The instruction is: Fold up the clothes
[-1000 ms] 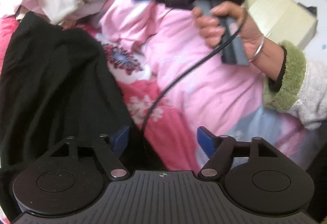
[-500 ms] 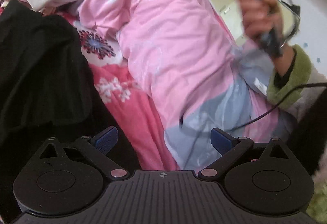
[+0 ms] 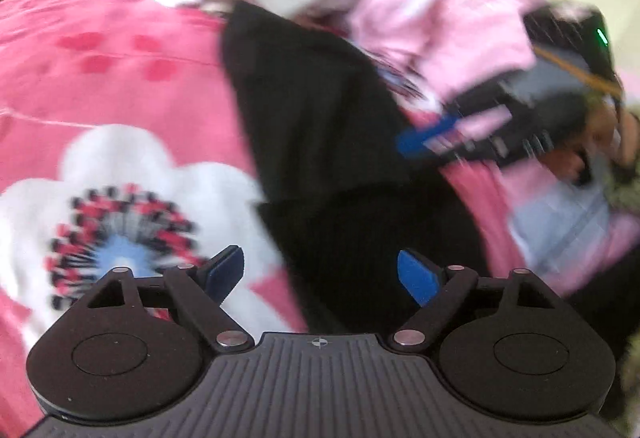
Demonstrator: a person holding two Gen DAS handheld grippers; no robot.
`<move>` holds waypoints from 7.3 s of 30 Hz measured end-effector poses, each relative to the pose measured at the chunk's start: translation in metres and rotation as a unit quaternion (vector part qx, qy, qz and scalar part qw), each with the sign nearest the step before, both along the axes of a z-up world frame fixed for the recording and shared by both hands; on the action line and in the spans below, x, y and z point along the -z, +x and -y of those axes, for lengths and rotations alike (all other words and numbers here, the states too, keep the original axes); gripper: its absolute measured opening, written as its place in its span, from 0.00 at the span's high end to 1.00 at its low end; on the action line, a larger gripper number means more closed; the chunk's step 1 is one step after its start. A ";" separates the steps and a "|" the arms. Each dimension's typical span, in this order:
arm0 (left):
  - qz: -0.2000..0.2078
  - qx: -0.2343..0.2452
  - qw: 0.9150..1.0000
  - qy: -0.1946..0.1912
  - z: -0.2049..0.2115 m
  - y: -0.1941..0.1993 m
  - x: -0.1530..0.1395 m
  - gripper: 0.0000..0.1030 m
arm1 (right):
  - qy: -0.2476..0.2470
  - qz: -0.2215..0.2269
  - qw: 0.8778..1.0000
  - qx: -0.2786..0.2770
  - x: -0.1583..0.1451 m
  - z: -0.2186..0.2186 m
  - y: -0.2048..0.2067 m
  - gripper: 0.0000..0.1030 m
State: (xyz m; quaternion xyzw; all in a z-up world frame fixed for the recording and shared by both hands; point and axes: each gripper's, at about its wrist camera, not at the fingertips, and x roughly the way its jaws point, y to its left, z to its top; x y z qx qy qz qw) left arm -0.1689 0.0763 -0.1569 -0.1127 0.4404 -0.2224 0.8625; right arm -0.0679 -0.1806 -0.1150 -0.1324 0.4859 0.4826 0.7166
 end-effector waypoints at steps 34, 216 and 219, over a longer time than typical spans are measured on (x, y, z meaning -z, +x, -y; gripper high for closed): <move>-0.019 0.164 0.971 -0.173 0.085 0.005 -0.014 0.95 | -0.109 -0.021 0.989 -0.096 -0.006 0.063 -0.044 1.00; -0.143 0.248 0.956 0.060 0.028 -0.043 0.007 0.81 | -0.118 -0.113 0.944 -0.287 0.038 0.063 -0.154 0.62; -0.149 0.265 0.952 0.027 0.053 -0.047 0.021 0.81 | -0.117 -0.099 0.953 -0.261 0.051 0.056 -0.152 0.62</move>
